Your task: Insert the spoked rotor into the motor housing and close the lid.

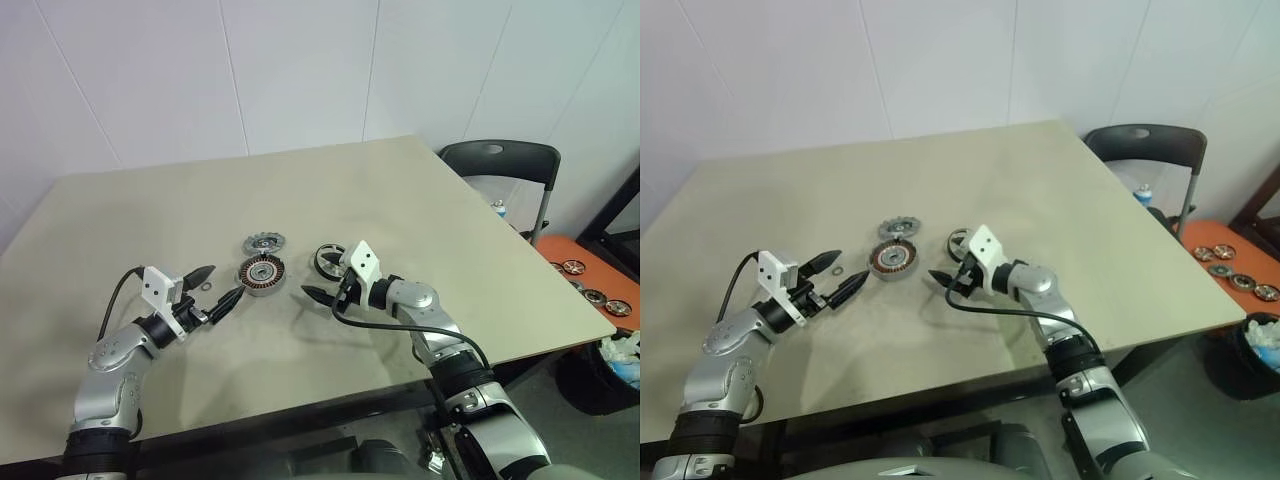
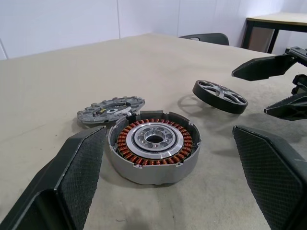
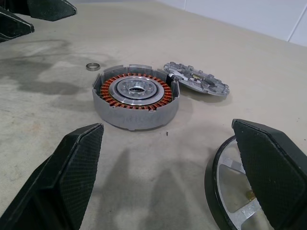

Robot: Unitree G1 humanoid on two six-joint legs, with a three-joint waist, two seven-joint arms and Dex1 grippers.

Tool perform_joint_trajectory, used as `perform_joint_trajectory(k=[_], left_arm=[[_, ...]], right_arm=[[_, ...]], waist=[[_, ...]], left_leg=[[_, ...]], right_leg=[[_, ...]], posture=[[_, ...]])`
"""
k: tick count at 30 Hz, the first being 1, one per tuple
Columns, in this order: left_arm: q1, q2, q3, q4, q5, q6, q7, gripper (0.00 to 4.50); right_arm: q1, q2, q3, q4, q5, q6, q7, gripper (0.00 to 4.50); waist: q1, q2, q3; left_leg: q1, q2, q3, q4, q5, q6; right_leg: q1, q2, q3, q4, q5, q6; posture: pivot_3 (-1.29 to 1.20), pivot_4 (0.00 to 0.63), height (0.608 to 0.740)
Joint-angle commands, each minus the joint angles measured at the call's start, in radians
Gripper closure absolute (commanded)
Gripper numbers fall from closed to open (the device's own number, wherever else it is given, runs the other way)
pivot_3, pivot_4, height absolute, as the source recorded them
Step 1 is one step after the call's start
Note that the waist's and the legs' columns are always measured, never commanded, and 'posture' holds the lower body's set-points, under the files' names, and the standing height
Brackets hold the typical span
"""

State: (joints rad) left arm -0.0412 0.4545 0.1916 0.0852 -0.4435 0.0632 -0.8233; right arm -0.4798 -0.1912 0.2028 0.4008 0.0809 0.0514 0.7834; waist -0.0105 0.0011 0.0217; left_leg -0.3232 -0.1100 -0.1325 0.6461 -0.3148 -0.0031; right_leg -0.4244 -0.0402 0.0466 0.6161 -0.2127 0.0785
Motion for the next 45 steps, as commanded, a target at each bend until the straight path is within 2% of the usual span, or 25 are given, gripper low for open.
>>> perform_joint_trajectory(k=[1, 10, 14, 22, 30, 34, 41, 45], left_arm=[[-0.008, 0.014, 0.007, -0.037, 0.003, -0.004, 0.0, 0.02], [0.003, 0.013, 0.01, -0.053, -0.007, -0.012, -0.024, 0.02], [0.007, 0.014, 0.011, -0.056, -0.004, -0.01, -0.024, 0.02], [0.007, 0.012, 0.009, -0.057, -0.002, -0.006, -0.016, 0.02], [0.027, 0.011, 0.018, -0.073, -0.002, -0.009, 0.001, 0.02], [0.045, 0.015, 0.025, -0.093, -0.008, -0.007, 0.01, 0.0], [0.055, 0.016, 0.022, -0.114, -0.01, 0.002, 0.02, 0.0], [0.049, 0.02, 0.021, -0.113, -0.01, 0.006, 0.02, 0.0]], right_arm=[[-0.032, 0.0, 0.001, -0.029, -0.002, -0.021, 0.002, 0.0], [-0.041, 0.0, 0.018, -0.029, -0.013, -0.009, 0.005, 0.0], [-0.097, 0.002, 0.083, 0.031, -0.104, 0.017, -0.021, 0.0], [-0.259, 0.121, 0.176, 0.231, -0.197, 0.04, -0.041, 0.0], [-0.373, 0.239, 0.235, 0.44, -0.27, -0.037, -0.063, 0.0], [-0.386, 0.251, 0.218, 0.464, -0.266, -0.066, -0.062, 0.92], [-0.364, 0.251, 0.188, 0.421, -0.253, -0.074, -0.082, 3.37], [-0.346, 0.236, 0.169, 0.377, -0.237, -0.066, -0.074, 3.37]], waist=[[0.0, 0.0, 0.0], [0.0, 0.0, 0.0], [-0.003, 0.0, 0.0], [-0.003, 0.0, 0.0], [-0.003, 0.0, 0.0], [-0.004, 0.0, 0.0], [-0.007, 0.0, 0.0], [-0.007, 0.001, 0.0]], left_leg=[[0.0, 0.0, 0.0, 0.0, 0.0, 0.0], [0.0, 0.0, 0.0, 0.0, 0.0, 0.0], [0.0, 0.0, 0.0, 0.0, 0.0, 0.0], [0.0, 0.0, 0.0, 0.0, 0.0, 0.0], [0.0, 0.0, 0.0, -0.001, 0.0, 0.0], [0.0, -0.001, 0.0, 0.0, 0.0, 0.0], [0.0, 0.0, 0.0, -0.001, 0.0, 0.0], [0.0, 0.0, 0.0, -0.001, 0.0, 0.0]], right_leg=[[0.0, 0.0, 0.0, 0.0, 0.0, 0.0], [0.0, 0.0, 0.0, 0.0, 0.0, 0.0], [0.0, 0.0, 0.0, 0.0, 0.0, 0.0], [-0.001, 0.0, 0.0, 0.0, 0.0, 0.0], [-0.001, 0.001, -0.001, 0.001, 0.0, 0.0], [-0.001, 0.0, -0.001, 0.001, 0.0, 0.0], [-0.002, 0.001, -0.001, 0.002, 0.0, 0.0], [-0.002, 0.001, -0.001, 0.002, 0.0, 0.0]], posture=[[0.0, 0.0, 0.74], [0.0, 0.0, 0.74], [0.0, 0.0, 0.74], [0.0, 0.0, 0.74], [0.0, 0.0, 0.74], [0.0, 0.0, 0.74], [0.0, 0.0, 0.74], [0.0, 0.0, 0.74]])
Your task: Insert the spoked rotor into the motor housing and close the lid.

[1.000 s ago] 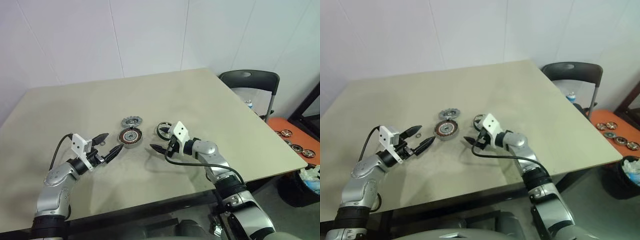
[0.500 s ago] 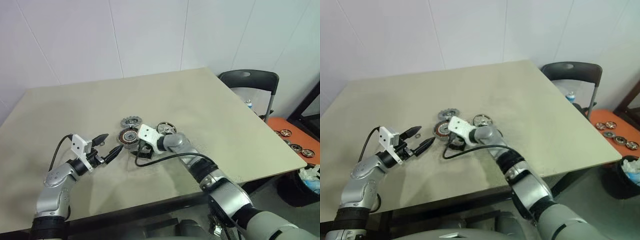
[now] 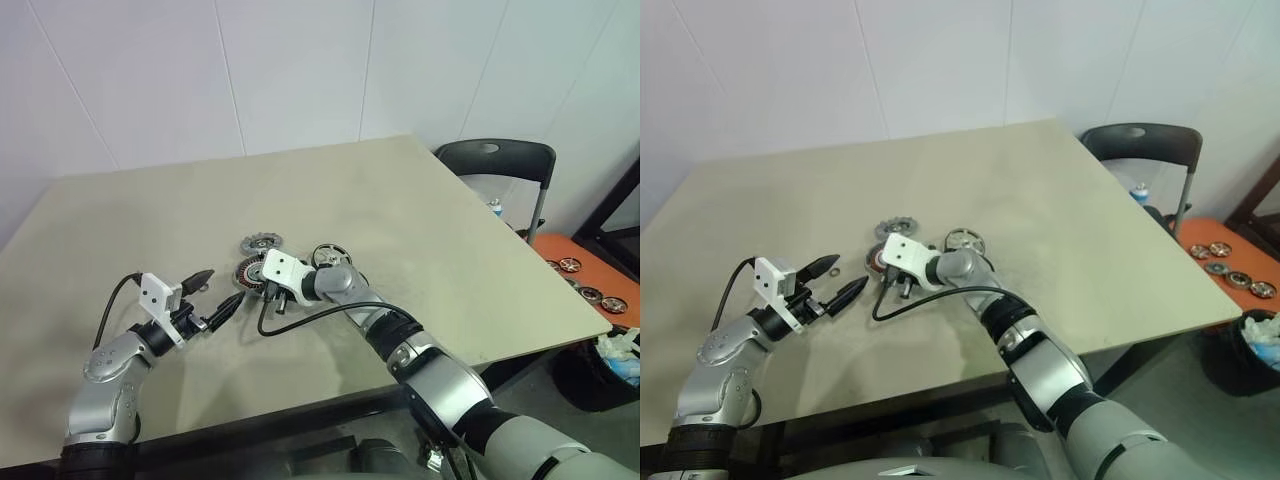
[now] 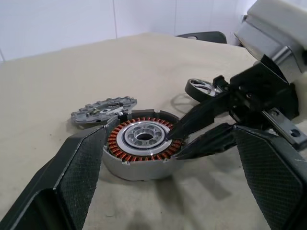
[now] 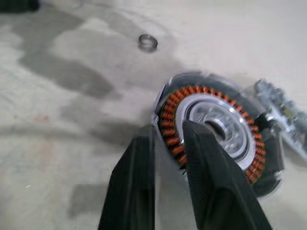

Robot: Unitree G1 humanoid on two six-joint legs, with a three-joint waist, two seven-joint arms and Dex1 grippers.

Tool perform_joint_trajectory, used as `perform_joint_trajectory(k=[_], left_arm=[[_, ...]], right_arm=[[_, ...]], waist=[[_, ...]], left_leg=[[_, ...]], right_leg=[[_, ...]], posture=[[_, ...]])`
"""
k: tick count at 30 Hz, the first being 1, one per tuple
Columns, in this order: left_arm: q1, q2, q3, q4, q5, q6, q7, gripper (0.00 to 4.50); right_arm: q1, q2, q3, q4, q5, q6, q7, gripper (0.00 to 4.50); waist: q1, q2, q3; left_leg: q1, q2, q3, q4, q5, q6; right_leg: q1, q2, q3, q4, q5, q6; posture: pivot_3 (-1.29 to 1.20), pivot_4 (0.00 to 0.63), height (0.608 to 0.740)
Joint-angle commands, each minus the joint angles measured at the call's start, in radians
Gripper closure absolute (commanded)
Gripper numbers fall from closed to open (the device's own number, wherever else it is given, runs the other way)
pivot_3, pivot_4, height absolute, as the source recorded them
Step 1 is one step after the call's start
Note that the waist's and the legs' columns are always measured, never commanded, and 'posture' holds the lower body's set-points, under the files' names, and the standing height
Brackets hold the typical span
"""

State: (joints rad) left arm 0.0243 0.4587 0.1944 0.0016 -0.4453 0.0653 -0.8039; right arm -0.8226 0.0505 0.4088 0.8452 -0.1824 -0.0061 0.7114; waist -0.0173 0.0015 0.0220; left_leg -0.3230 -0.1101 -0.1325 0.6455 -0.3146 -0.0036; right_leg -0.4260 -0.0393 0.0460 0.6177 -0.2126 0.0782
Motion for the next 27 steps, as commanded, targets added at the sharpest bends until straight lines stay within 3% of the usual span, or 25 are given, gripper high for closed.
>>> perform_joint_trajectory(k=[1, 20, 24, 27], left_arm=[[-0.019, 0.017, 0.018, -0.028, -0.008, 0.004, 0.0, 0.0], [-0.025, 0.003, 0.011, -0.022, 0.003, -0.005, 0.016, 0.0], [-0.03, 0.007, 0.011, -0.024, 0.003, -0.002, 0.019, 0.0], [-0.032, 0.008, 0.008, -0.024, 0.004, -0.002, 0.019, 0.0]], right_arm=[[0.001, -0.01, -0.041, -0.078, 0.029, -0.004, 0.001, 3.37], [0.027, -0.033, 0.006, -0.092, -0.022, 0.119, 0.007, 3.37], [0.033, -0.033, 0.003, -0.123, -0.012, 0.118, 0.012, 4.48], [0.043, -0.039, 0.003, -0.155, -0.008, 0.13, 0.018, 4.48]], waist=[[0.001, 0.0, 0.0], [0.0, 0.0, -0.001], [0.0, 0.0, 0.0], [0.005, 0.0, 0.0]], left_leg=[[0.0, 0.0, 0.0, 0.0, 0.0, 0.0], [0.001, 0.0, 0.0, 0.0, 0.0, -0.001], [0.001, 0.0, 0.0, 0.0, 0.0, -0.001], [0.001, 0.0, 0.0, 0.0, 0.0, -0.001]], right_leg=[[0.0, 0.0, 0.0, 0.0, 0.0, 0.0], [0.001, 0.0, 0.0, 0.001, 0.0, 0.0], [0.001, 0.0, 0.0, 0.001, 0.0, 0.0], [0.001, 0.0, 0.0, 0.001, 0.0, 0.0]], posture=[[0.0, 0.0, 0.74], [0.0, 0.0, 0.74], [0.0, 0.0, 0.74], [0.0, 0.0, 0.74]])
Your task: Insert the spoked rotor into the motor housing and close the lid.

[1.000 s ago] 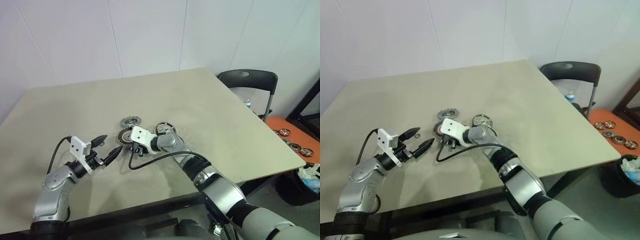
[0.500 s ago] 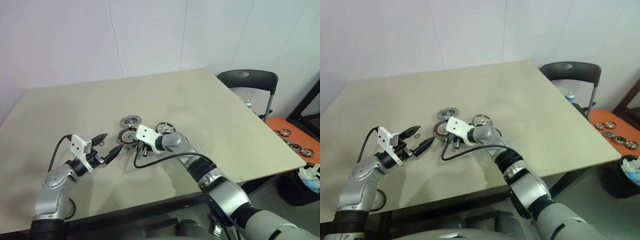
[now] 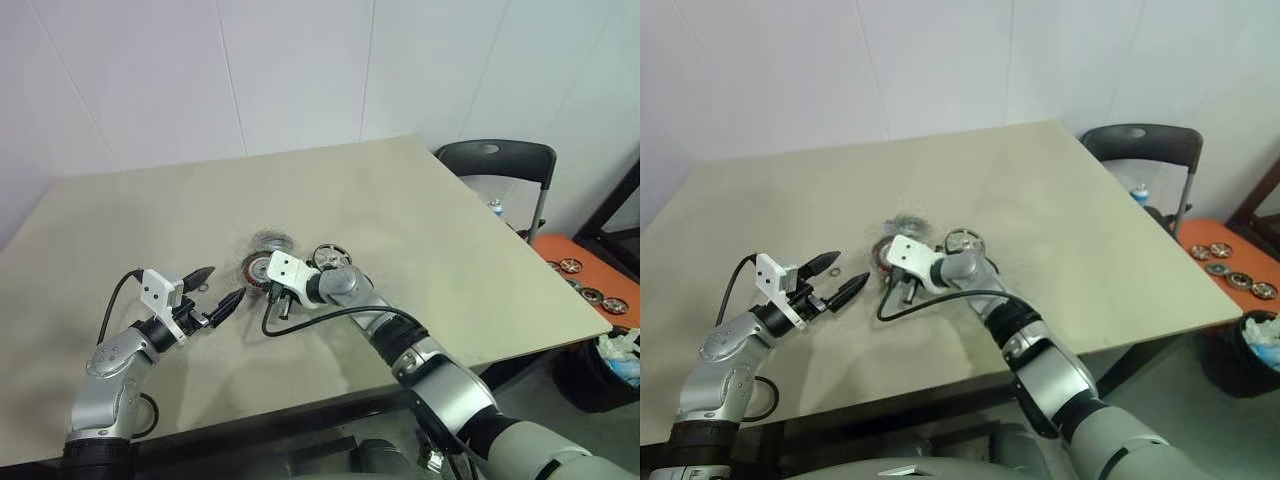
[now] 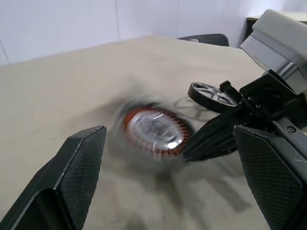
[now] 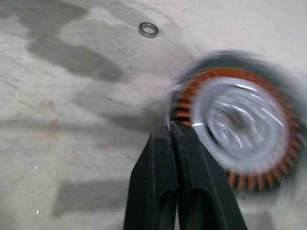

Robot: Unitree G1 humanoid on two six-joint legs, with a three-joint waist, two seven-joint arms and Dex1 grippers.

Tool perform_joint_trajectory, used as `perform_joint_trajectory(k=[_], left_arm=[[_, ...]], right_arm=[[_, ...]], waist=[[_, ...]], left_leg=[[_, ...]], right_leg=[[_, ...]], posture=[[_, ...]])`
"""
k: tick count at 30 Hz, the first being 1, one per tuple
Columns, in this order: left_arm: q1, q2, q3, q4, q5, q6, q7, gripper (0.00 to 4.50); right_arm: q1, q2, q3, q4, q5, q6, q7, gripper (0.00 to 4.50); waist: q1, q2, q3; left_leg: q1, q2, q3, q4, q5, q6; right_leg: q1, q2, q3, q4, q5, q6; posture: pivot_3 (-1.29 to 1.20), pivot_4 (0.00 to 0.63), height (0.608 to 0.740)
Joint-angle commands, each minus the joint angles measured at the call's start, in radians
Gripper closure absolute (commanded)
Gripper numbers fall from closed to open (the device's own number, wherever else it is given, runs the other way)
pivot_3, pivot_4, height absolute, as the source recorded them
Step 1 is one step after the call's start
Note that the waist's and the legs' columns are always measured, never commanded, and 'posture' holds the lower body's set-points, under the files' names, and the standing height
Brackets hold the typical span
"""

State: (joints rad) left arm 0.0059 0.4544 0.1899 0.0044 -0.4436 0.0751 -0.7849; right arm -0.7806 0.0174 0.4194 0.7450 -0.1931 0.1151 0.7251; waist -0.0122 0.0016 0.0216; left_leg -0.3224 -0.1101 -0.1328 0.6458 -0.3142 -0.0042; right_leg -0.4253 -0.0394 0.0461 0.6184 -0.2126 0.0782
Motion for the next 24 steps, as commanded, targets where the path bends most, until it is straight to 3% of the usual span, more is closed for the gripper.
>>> perform_joint_trajectory(k=[1, 11, 18, 24], left_arm=[[-0.016, 0.012, 0.012, -0.024, 0.003, -0.011, 0.0, 0.0], [-0.026, 0.005, 0.005, -0.008, 0.013, -0.015, 0.003, 0.0], [-0.022, 0.005, 0.011, -0.007, 0.019, -0.013, 0.004, 0.0], [-0.02, 0.009, 0.013, -0.001, 0.021, -0.014, 0.001, 0.0]], right_arm=[[0.002, -0.008, -0.007, -0.061, 0.003, 0.012, 0.006, 4.48], [0.015, -0.015, -0.011, -0.1, 0.021, 0.011, 0.029, 4.48], [0.058, -0.113, 0.008, -0.349, 0.072, 0.062, 0.228, 4.48], [0.087, -0.195, 0.044, -0.518, 0.135, 0.304, 0.403, 4.48]], waist=[[-0.001, 0.0, 0.0], [-0.001, 0.0, 0.0], [-0.002, 0.0, 0.0], [-0.001, 0.0, 0.0]], left_leg=[[0.0, 0.0, 0.0, 0.0, 0.0, 0.0], [0.0, 0.0, 0.0, 0.0, 0.0, 0.0], [-0.002, 0.0, 0.0, 0.0, -0.001, 0.001], [-0.003, 0.0, 0.0, 0.0, -0.001, 0.001]], right_leg=[[0.0, 0.0, 0.0, -0.001, 0.0, 0.0], [0.0, 0.0, 0.0, -0.001, 0.0, 0.0], [-0.001, 0.0, 0.0, -0.003, 0.0, 0.0], [-0.002, 0.0, -0.001, -0.002, 0.0, 0.0]], posture=[[0.0, 0.0, 0.74], [0.0, 0.0, 0.74], [0.0, 0.0, 0.74], [0.0, 0.0, 0.74]])
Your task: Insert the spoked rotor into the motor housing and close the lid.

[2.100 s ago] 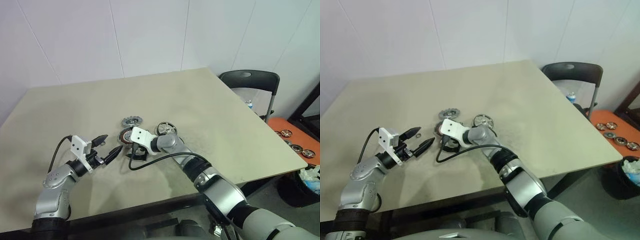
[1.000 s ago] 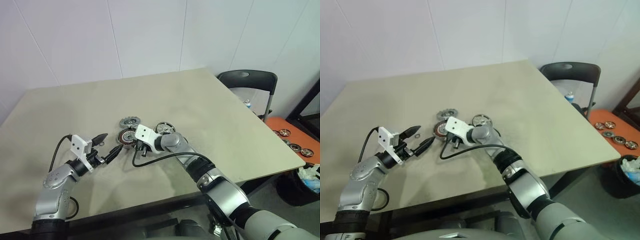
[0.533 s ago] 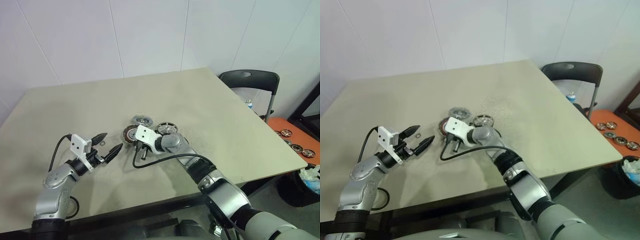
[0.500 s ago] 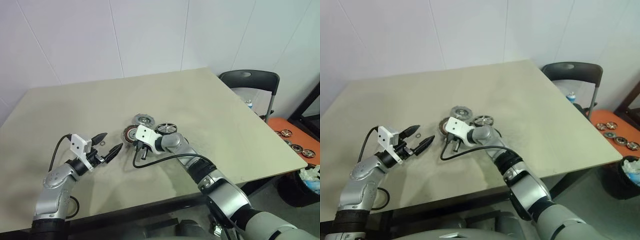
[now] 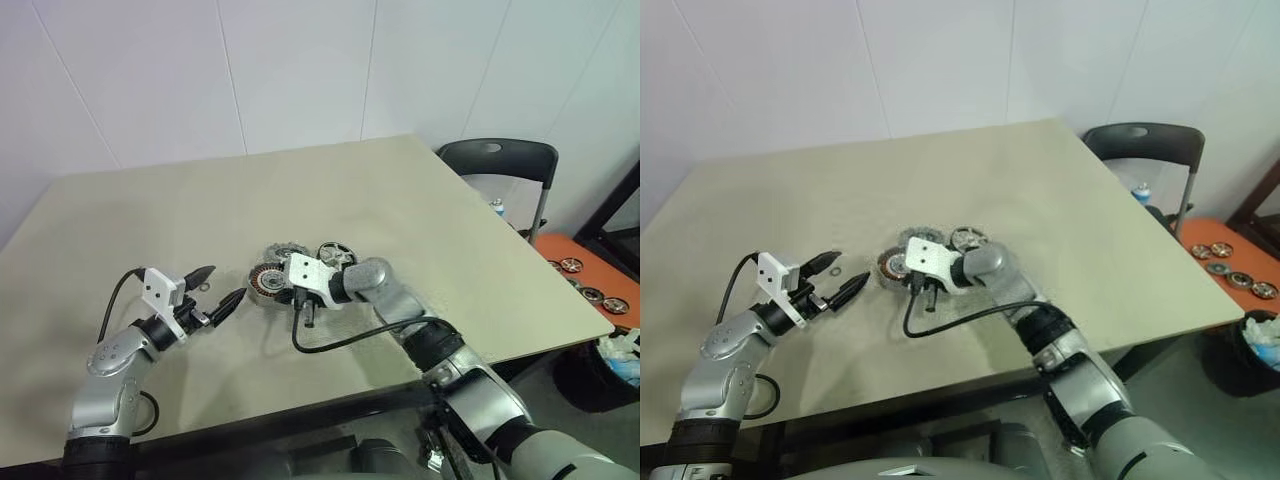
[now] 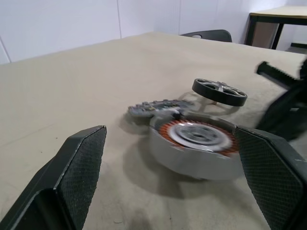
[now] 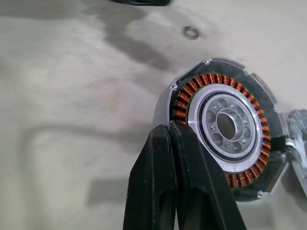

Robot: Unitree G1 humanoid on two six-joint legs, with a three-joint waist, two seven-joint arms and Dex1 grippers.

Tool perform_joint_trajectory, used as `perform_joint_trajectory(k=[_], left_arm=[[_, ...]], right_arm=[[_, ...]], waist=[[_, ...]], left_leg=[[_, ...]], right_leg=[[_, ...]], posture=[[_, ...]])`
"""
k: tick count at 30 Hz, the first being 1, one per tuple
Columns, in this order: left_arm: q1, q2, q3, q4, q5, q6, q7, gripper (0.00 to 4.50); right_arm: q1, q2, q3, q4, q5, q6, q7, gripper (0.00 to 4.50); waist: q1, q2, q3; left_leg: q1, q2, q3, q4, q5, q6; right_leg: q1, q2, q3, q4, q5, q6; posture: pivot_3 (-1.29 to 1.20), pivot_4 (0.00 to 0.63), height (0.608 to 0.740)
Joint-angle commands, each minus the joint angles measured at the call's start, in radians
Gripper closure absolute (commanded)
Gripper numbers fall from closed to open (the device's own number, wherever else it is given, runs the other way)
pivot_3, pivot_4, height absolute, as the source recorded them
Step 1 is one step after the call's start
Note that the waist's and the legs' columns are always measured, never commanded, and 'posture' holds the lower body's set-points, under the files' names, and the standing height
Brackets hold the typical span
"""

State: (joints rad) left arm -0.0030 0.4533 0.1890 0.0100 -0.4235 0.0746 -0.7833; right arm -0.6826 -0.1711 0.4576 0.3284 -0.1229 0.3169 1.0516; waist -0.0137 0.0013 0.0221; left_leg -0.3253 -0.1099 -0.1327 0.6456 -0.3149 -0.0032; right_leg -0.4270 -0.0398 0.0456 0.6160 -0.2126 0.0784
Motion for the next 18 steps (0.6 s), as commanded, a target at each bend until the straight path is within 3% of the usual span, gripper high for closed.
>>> perform_joint_trajectory(k=[1, 7, 10, 14, 18], left_arm=[[-0.011, 0.012, 0.014, -0.005, 0.001, -0.012, -0.003, 0.0], [-0.003, 0.024, 0.017, 0.0, -0.001, -0.002, -0.015, 0.0], [0.003, 0.032, 0.024, 0.003, -0.001, -0.003, -0.017, 0.0], [0.009, 0.031, 0.04, 0.01, -0.018, 0.0, -0.018, 0.0], [0.012, 0.018, 0.087, 0.106, 0.01, -0.031, 0.043, 0.0]], right_arm=[[-0.006, -0.013, 0.013, -0.113, 0.081, 0.142, 0.106, 4.48], [0.01, 0.044, -0.002, -0.075, 0.139, 0.237, 0.077, 4.48], [0.008, 0.061, -0.015, -0.059, 0.15, 0.235, 0.046, 3.91], [-0.004, 0.095, -0.084, -0.061, 0.237, 0.249, 0.039, 2.56], [-0.02, 0.085, -0.134, -0.041, 0.268, 0.222, 0.017, 2.56]], waist=[[0.001, 0.0, 0.0], [0.002, 0.0, 0.0], [0.002, 0.0, 0.0], [0.003, 0.0, 0.0], [0.002, 0.0, 0.0]], left_leg=[[0.0, 0.0, 0.0, 0.0, 0.0, 0.0], [0.0, 0.0, 0.0, 0.0, 0.0, 0.0], [0.0, 0.0, 0.0, 0.0, 0.0, 0.0], [0.0, -0.001, 0.0, 0.0, 0.0, 0.0], [0.0, 0.0, 0.0, 0.0, 0.0, 0.0]], right_leg=[[0.0, 0.0, 0.0, 0.0, 0.0, 0.0], [0.0, 0.0, 0.0, 0.0, 0.0, 0.0], [0.0, 0.0, 0.0, 0.0, 0.0, 0.0], [0.0, -0.001, -0.001, 0.0, 0.0, 0.0], [0.0, 0.0, -0.001, 0.0, 0.0, 0.0]], posture=[[0.0, 0.0, 0.74], [0.0, 0.0, 0.74], [0.0, 0.0, 0.74], [0.0, 0.0, 0.74], [0.0, 0.0, 0.74]])
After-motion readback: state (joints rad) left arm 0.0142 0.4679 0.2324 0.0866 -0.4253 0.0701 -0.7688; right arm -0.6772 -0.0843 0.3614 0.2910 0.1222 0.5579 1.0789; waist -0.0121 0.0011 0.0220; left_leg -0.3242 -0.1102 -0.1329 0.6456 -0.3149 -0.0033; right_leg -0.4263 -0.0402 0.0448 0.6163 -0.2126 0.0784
